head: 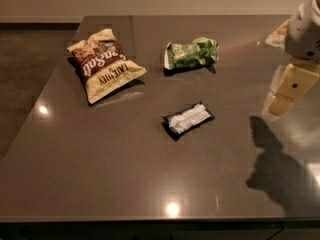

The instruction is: Move green jalapeno chip bag near rxbar blueberry

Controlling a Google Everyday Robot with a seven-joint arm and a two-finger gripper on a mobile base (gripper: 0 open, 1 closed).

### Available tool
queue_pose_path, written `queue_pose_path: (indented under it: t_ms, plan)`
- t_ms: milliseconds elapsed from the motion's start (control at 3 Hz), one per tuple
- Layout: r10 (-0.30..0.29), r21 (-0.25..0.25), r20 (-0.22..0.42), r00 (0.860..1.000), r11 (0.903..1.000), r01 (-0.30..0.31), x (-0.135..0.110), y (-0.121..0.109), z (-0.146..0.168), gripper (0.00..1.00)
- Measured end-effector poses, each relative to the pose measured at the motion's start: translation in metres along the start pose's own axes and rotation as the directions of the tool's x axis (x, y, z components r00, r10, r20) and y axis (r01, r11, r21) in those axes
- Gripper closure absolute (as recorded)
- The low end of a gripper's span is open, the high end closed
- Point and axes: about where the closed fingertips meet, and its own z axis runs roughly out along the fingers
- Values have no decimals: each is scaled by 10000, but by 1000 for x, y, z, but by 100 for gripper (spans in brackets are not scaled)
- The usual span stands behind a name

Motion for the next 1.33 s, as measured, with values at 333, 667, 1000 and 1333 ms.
queue_pose_path:
  t_ms: [333, 667, 1000, 1333]
  plan:
    - [336, 35, 741, 9967, 9994, -340, -14, -45, 25, 0]
    - [615, 154, 1069, 9924, 9979, -635, -24, -93, 53, 0]
    - [983, 301, 1289, 9868, 9942, -1029, -33, -133, 79, 0]
    - [1622, 171, 1878, 9687, 9856, -1683, -49, -165, 108, 0]
